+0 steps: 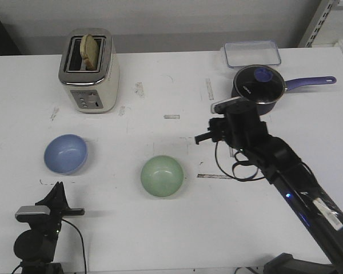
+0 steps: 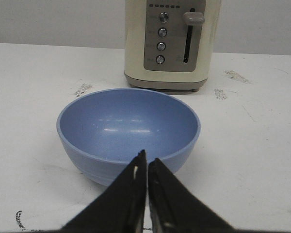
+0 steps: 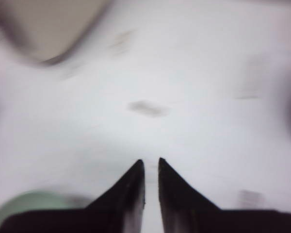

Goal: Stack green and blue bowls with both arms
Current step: 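Release the green bowl and retract the right gripper to rest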

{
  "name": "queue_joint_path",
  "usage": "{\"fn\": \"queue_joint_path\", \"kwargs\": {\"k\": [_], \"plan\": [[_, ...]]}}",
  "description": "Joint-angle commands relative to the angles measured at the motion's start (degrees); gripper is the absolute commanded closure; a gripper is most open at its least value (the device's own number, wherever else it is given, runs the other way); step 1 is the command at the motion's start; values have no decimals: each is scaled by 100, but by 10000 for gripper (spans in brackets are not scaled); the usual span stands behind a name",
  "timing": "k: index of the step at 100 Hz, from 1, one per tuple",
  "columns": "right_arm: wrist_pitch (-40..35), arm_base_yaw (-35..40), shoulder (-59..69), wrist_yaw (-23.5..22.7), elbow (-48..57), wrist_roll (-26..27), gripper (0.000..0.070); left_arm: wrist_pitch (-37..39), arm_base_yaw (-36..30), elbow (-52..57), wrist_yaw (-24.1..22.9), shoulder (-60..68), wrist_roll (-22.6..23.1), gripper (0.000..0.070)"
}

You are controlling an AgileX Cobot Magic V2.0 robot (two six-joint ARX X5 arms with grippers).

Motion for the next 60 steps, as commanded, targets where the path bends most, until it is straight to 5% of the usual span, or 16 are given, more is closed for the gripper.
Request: {"fn": "queue_joint_path", "kwargs": {"k": [1,18,45,60], "plan": [[-203,-201,-236,295,59,-315,700,48,-9,-120,7,-7,-81,699],[-472,-1110,-1043,304,-503,-826,700,35,-9,-120,7,-7,-260,699],[468,-2378,-2861,-855,-2855,-1311,700,-48,-9,-120,7,-7,-273,699],[979,-2577,-3932,-1043,-3921,-1340,700,-33,-9,-120,7,-7,-275,699]]}}
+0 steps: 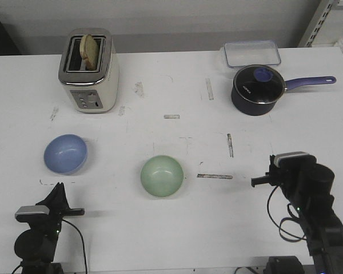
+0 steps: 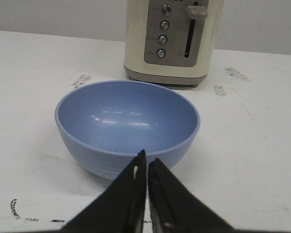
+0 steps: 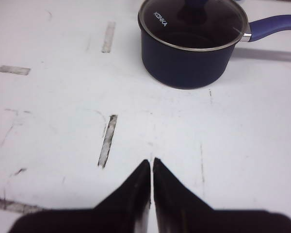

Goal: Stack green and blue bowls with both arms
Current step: 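Release the green bowl and retract the right gripper to rest, then reach the left gripper to the blue bowl and grasp its rim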

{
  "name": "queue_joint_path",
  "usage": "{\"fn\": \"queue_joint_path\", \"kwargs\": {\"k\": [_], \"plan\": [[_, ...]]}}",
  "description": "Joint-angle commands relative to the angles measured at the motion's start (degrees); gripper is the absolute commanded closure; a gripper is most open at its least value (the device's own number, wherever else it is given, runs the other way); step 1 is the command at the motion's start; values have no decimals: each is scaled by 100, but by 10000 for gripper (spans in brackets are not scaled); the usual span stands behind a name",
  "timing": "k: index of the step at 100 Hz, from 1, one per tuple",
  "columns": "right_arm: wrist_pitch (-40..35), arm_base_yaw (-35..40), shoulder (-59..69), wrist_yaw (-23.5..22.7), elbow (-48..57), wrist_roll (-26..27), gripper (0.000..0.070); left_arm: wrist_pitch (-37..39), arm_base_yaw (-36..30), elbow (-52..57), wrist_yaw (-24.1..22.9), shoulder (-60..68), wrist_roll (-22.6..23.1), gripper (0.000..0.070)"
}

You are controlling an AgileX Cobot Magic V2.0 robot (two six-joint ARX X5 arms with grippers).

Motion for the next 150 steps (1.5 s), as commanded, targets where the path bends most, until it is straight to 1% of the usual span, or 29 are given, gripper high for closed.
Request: {"fn": "queue_joint_path", "kwargs": {"k": [1,14,28,40,51,59,70,84,94,99,105,116,122,130,134,136,137,142,147,150], "plan": [[210,-31,-402,-35,-332,-118,700,92,-9,-120,7,-7,-35,699],[278,-37,-1180,-13,-868,-120,700,92,-9,-120,7,-7,-35,699],[282,-37,-1781,83,-1182,-116,700,98,-9,-120,7,-7,-79,699],[428,-37,-2006,240,-1207,-92,700,343,-9,-70,7,-7,-101,699],[409,-31,-2028,350,-1207,-61,700,608,-9,280,2,-4,-81,699],[417,-31,-2022,350,-1209,-55,700,625,-9,804,-52,79,57,699],[431,24,-2022,367,-1209,-57,700,575,-7,1816,-133,560,525,699],[431,125,-1947,586,-1211,-57,700,479,-2,3410,-140,1777,968,699],[431,179,-1834,634,-1211,-57,700,345,15,4511,-157,2791,1139,699],[433,195,-1779,632,-1211,-55,700,151,61,5073,-157,3329,1174,699],[433,197,-1725,629,-1211,-55,700,-332,157,5768,-157,3956,1198,699],[435,197,-1700,632,-1211,-55,700,-1611,470,6940,-146,5045,1193,699],[435,197,-1700,634,-1211,-55,700,-2280,675,7438,-48,5611,1193,699],[435,197,-1700,632,-1211,-55,700,-2540,852,7619,7,6081,1174,695],[439,201,-1700,629,-1211,-55,700,-2632,1008,7619,31,6301,1172,671],[446,201,-1700,629,-1211,-55,700,-2708,1117,7619,52,6448,1167,631],[446,201,-1700,629,-1211,-55,700,-2726,1141,7619,52,6478,1165,622],[457,201,-1700,632,-1211,-55,700,-2959,1327,7619,140,6776,1099,523],[468,201,-1700,632,-1211,-55,700,-3213,1445,7619,363,7071,966,415],[468,201,-1700,632,-1211,-55,700,-3377,1495,7619,494,7235,868,362]]}}
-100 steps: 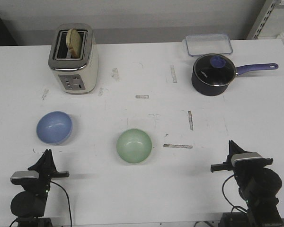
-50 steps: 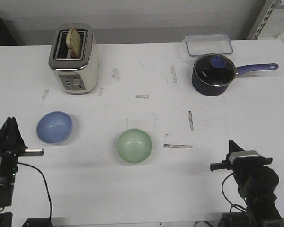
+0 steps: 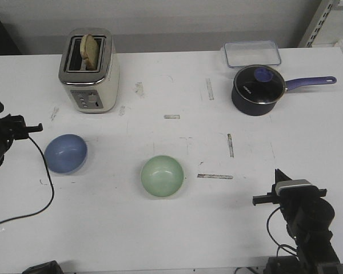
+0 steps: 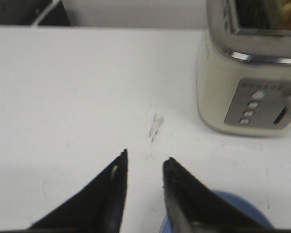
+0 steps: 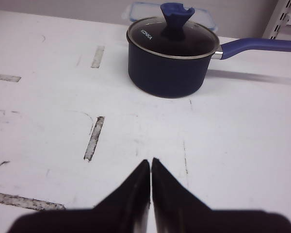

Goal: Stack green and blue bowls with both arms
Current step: 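Reach the left gripper to the blue bowl and grasp its rim, then carry the blue bowl with the left gripper onto the green bowl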

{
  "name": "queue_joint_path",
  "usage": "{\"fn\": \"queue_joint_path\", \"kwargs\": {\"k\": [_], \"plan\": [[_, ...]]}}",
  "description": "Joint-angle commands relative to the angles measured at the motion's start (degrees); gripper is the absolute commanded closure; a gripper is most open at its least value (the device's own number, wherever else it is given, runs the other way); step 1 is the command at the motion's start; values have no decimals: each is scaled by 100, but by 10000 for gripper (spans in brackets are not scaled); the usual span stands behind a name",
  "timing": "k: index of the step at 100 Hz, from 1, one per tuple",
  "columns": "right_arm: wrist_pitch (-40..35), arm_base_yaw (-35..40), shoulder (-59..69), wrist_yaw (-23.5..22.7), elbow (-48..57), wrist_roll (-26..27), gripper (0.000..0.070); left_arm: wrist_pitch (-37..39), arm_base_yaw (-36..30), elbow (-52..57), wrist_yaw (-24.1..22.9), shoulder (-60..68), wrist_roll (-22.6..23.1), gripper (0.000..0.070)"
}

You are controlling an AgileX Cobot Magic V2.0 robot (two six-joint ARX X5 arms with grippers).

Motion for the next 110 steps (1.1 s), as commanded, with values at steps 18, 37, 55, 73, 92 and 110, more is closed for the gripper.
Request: {"fn": "queue_joint_path", "kwargs": {"k": [18,37,55,73,92,110], "plan": [[92,11,20,-7,15,33,700,-1333,249,81,442,1311,-365,230],[92,11,20,0,15,33,700,-1950,214,79,450,2321,-348,197],[94,11,20,2,15,31,700,-1950,205,79,446,2940,-350,201],[94,11,20,2,15,31,700,-1818,195,79,446,3045,-372,308],[94,11,20,4,15,28,700,-1755,195,83,446,3018,-372,670],[94,11,20,4,15,31,700,-1773,184,295,446,2953,-391,700]]}}
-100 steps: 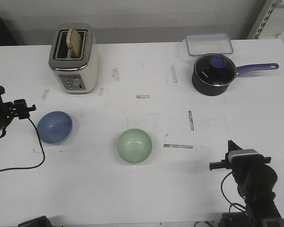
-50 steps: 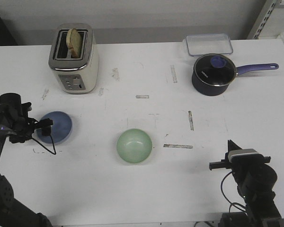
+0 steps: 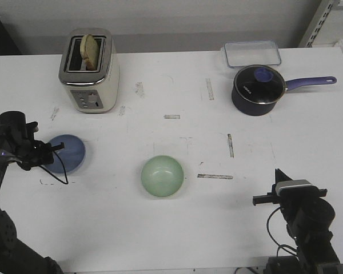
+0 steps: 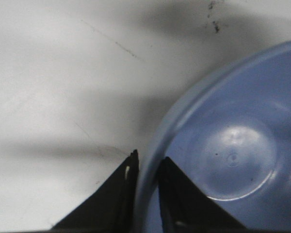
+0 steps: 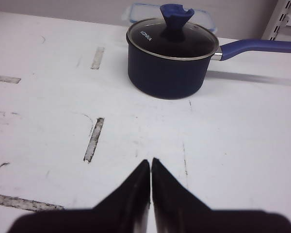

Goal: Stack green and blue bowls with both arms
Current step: 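Carry the blue bowl with the left gripper onto the green bowl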

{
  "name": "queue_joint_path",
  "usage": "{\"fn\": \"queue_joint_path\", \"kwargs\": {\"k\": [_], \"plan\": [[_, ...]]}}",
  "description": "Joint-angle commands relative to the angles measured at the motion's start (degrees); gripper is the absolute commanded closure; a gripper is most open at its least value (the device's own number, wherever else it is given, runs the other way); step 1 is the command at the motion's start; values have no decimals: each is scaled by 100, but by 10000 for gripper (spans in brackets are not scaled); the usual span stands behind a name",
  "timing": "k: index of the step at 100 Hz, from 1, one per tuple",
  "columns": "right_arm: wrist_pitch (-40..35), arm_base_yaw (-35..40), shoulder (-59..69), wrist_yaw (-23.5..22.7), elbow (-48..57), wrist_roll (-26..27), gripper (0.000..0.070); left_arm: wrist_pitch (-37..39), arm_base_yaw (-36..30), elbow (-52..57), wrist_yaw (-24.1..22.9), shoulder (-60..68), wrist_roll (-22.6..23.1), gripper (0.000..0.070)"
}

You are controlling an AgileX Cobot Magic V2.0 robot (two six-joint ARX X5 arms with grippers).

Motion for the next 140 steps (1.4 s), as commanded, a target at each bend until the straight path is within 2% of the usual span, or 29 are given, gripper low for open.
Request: {"fn": "queue_joint_path", "kwargs": {"k": [1,12,22,34,43,59,86,106,140], "plan": [[72,11,20,0,15,28,700,13,-7,249,-48,13,-31,700],[70,11,20,0,15,28,700,24,-98,575,-48,-192,-66,700],[72,11,20,0,15,31,700,42,-302,938,-15,-448,-409,700],[70,11,20,0,15,33,700,13,-793,1200,334,-831,-503,700],[70,11,20,0,15,33,700,57,-1346,1226,529,-1113,-501,700],[70,11,20,0,15,33,700,46,-2684,1226,527,-1294,-450,700],[68,11,20,-2,15,35,700,-107,-4328,1224,507,-1019,-293,700],[68,11,20,-2,15,33,700,-96,-4791,1224,457,-459,-284,700],[68,11,20,-2,15,33,700,-72,-4850,1224,459,142,-302,700]]}}
